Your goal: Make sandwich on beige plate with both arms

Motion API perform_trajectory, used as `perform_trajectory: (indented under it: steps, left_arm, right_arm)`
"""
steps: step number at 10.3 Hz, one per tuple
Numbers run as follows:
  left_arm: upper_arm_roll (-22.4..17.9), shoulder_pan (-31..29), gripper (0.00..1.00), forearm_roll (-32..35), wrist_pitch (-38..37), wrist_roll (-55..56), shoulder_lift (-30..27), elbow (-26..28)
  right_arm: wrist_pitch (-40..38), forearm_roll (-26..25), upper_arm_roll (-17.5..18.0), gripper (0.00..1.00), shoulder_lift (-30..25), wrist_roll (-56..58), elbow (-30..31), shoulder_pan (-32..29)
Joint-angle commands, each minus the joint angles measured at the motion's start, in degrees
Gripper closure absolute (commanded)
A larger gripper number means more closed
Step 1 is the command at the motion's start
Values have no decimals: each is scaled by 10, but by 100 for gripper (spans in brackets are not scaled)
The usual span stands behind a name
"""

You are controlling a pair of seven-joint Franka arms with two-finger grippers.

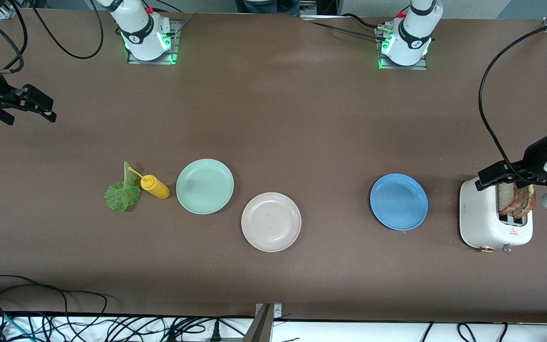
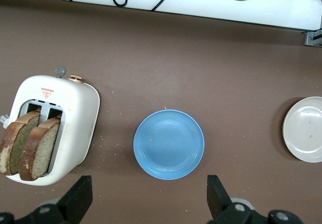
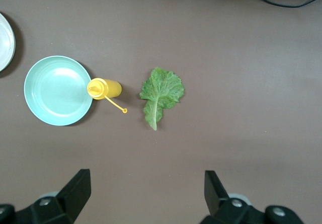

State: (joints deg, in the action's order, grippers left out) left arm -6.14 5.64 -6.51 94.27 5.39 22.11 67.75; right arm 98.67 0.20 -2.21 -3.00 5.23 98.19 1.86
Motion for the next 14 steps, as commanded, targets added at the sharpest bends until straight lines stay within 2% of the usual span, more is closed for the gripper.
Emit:
perform_trajectory:
  steps: [1,14]
  left_arm:
    - [-5,0,0,-22,0,-12,-8,6]
    - [-5,6,0,-12,-3,-36,-6,15]
  right_arm:
    - [-7,11,-2,0,-2,4,-5,2]
    - [-6,11,-2,0,-2,3,-5,2]
